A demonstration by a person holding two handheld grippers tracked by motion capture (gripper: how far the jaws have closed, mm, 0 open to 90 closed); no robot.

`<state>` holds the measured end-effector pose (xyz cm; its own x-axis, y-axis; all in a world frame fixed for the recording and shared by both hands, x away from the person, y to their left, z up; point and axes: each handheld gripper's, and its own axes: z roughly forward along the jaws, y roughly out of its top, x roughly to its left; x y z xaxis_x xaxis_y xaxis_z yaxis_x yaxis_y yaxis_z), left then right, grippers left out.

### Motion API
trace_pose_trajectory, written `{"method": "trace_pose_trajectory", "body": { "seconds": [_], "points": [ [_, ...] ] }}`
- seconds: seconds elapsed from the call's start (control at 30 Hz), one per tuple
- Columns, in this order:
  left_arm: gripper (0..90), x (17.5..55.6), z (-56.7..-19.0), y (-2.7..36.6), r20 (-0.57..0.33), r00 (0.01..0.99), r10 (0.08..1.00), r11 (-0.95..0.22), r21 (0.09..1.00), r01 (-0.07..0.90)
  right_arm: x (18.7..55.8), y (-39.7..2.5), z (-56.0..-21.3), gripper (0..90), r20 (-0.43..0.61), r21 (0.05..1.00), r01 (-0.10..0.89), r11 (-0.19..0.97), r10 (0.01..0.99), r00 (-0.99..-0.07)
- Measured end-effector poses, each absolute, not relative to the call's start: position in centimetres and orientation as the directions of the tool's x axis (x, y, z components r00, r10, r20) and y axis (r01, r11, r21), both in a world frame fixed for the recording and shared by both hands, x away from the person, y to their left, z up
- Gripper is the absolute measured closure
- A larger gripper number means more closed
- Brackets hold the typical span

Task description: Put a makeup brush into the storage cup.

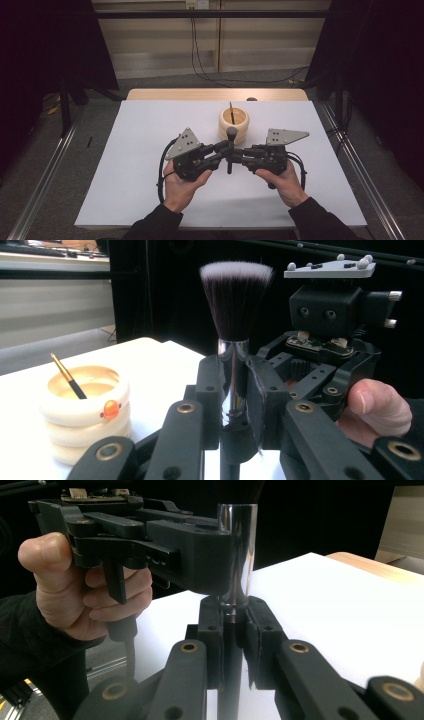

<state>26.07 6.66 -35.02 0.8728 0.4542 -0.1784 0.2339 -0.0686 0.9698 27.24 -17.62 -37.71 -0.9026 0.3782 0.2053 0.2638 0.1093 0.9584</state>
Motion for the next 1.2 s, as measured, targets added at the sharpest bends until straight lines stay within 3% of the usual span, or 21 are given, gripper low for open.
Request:
{"method": "trace_pose_trajectory", "body": {
  "seconds": [0.33,0.57,0.87,1.2],
  "points": [
    [65.1,26.32,-34.85,6.84,-0.172,0.882,0.439,-0.064,0.973,0.222,27.2,-17.93,-37.58,79.3,0.19,0.962,0.25,0.107,0.392,-0.9],
    [38.4,26.22,-34.82,6.84,-0.139,0.848,0.512,-0.046,0.981,0.188,27.15,-18.05,-37.53,79.3,0.167,0.966,0.23,0.12,0.389,-0.906],
    [14.1,26.48,-34.97,6.85,-0.065,0.823,0.564,-0.091,0.986,0.14,27.09,-18.21,-37.44,79.3,0.15,0.968,0.216,0.126,0.4,-0.904],
    [5.3,26.51,-35.23,7.38,-0.055,0.828,0.557,-0.094,0.987,0.129,27.12,-18.6,-37.28,79.3,0.136,0.972,0.203,0.119,0.422,-0.896]
  ]
}}
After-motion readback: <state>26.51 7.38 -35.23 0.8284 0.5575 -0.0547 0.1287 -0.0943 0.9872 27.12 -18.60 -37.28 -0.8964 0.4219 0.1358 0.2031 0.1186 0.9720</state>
